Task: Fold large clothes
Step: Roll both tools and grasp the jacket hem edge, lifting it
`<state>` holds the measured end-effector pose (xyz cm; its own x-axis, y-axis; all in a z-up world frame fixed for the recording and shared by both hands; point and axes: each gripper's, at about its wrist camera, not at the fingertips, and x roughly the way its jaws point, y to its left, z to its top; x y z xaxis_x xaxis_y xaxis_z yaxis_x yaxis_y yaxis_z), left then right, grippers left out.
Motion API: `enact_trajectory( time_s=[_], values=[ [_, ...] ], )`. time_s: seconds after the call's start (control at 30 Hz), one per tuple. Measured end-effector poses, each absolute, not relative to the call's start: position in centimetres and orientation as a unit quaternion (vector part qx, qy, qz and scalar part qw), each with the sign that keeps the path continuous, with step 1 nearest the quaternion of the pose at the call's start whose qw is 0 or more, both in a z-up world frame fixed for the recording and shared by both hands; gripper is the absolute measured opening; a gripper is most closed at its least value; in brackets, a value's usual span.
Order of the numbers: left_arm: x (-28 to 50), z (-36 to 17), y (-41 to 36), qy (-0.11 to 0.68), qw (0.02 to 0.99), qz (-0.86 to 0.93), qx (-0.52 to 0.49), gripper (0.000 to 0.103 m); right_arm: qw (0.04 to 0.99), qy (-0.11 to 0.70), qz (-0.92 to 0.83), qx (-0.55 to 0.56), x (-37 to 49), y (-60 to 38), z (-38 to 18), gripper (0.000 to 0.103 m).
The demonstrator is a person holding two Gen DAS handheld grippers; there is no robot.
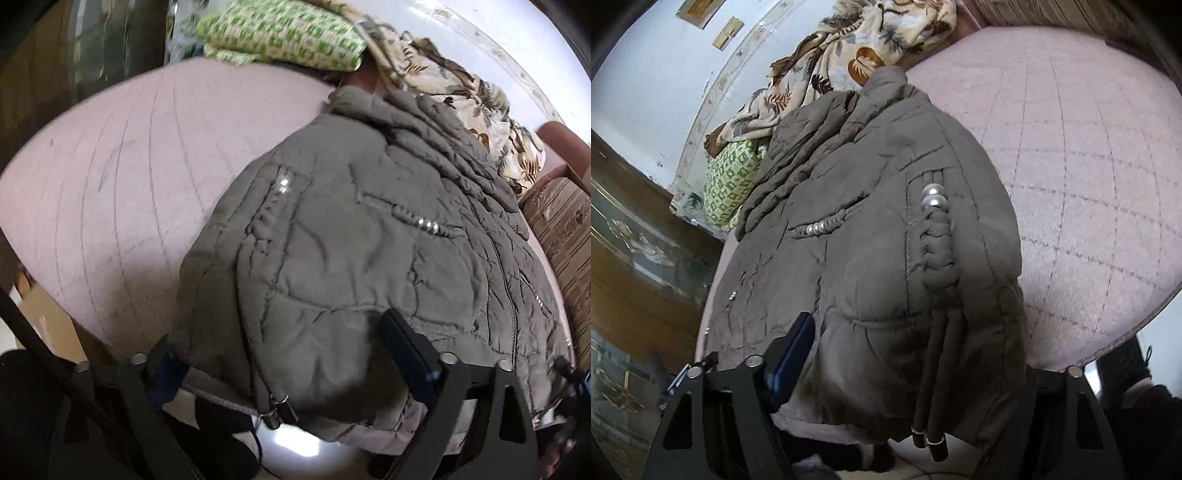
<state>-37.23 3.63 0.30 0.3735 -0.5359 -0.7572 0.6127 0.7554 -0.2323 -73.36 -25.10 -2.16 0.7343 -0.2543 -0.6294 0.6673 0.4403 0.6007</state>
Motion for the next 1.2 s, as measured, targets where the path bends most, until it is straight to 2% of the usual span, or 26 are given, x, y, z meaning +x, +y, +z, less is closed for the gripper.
enact_trajectory(
  time_s=[0.03,0.1,0.13,0.27,0.77,0.83,1.2],
  values=[
    [-37.4,0.5,3.5,0.431,0.832,-0.347,0.049,0.083,0.819,0.222,-0.295,0.44,-73.6,-25.2,-1.9,0.058],
    [-37.6,0.5,3.2,0.419,0.838,-0.343,0.061,0.072,0.823,0.208,-0.305,0.432,-74.0,-25.3,-1.4,0.045],
    [-37.7,0.5,3.0,0.416,0.84,-0.341,0.068,0.07,0.824,0.21,-0.308,0.426,-73.8,-25.2,-1.4,0.042],
    [-38.6,0.6,2.0,0.392,0.854,-0.326,0.103,0.069,0.82,0.243,-0.312,0.413,-72.7,-25.2,-2.1,0.041],
    [-38.7,0.4,1.4,0.382,0.86,-0.317,0.121,0.071,0.822,0.22,-0.312,0.422,-73.2,-24.9,-2.6,0.044],
    [-38.7,0.4,1.4,0.382,0.86,-0.317,0.121,0.071,0.82,0.204,-0.308,0.438,-73.6,-25.0,-2.8,0.049],
    [-38.0,0.2,1.8,0.394,0.857,-0.316,0.106,0.078,0.811,0.225,-0.317,0.438,-73.6,-24.8,-2.1,0.052]
  ],
)
